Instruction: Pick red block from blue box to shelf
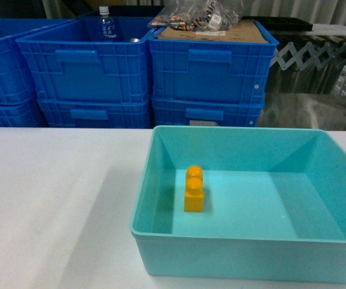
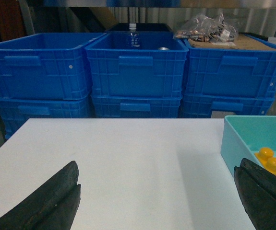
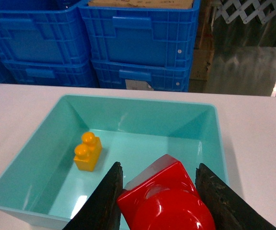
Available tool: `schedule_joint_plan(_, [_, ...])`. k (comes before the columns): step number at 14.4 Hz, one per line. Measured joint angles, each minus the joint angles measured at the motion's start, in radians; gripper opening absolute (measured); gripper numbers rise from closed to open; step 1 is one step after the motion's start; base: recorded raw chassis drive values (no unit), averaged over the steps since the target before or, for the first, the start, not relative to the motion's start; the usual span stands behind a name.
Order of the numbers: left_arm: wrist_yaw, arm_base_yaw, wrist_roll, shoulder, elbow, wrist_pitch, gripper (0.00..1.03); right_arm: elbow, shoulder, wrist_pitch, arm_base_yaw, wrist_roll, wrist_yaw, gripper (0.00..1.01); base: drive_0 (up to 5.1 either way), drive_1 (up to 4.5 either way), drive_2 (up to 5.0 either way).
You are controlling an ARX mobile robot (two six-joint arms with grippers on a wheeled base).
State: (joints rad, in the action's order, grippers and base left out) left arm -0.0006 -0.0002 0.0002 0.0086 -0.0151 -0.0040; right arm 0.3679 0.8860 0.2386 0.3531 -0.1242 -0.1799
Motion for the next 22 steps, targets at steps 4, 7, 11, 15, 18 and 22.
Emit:
schedule_joint_plan(4, [0.0, 0.0, 0.0, 0.0, 0.0, 0.0, 0.98, -0.208, -0.094, 0.401, -0.101, 0.102, -0.085, 0.38, 0.0, 0.0, 0.0])
schedule_joint_plan(7, [0.0, 0.0, 0.0, 0.0, 0.0, 0.0, 0.98, -0.276, -0.208, 0.326, -0.175, 0.116, 0.0, 0.37, 0.0, 0.0, 0.0])
schedule_joint_plan(11, [0.0, 0.0, 0.0, 0.0, 0.0, 0.0, 0.98, -0.316, -0.356, 0.232, -0.246, 0.117, 0.067, 0.37, 0.0, 0.0, 0.0])
schedule_joint_plan(15, [0.0, 0.0, 0.0, 0.0, 0.0, 0.001, 0.98, -0.356, -0.457, 0.18, -0.353, 0.118, 0.178, 0.37, 0.0, 0.0, 0.0])
schedule_joint_plan(18, [0.0, 0.0, 0.0, 0.0, 0.0, 0.001, 0.98, -0.356, -0.556, 0.092, -0.353, 0.118, 0.179, 0.37, 0.0, 0.0, 0.0])
schedule_joint_plan(22, [0.0, 0.0, 0.0, 0.0, 0.0, 0.0, 0.98, -0.356, -0.664, -0.018, -0.353, 0.118, 0.179, 0.37, 0.0, 0.0, 0.0])
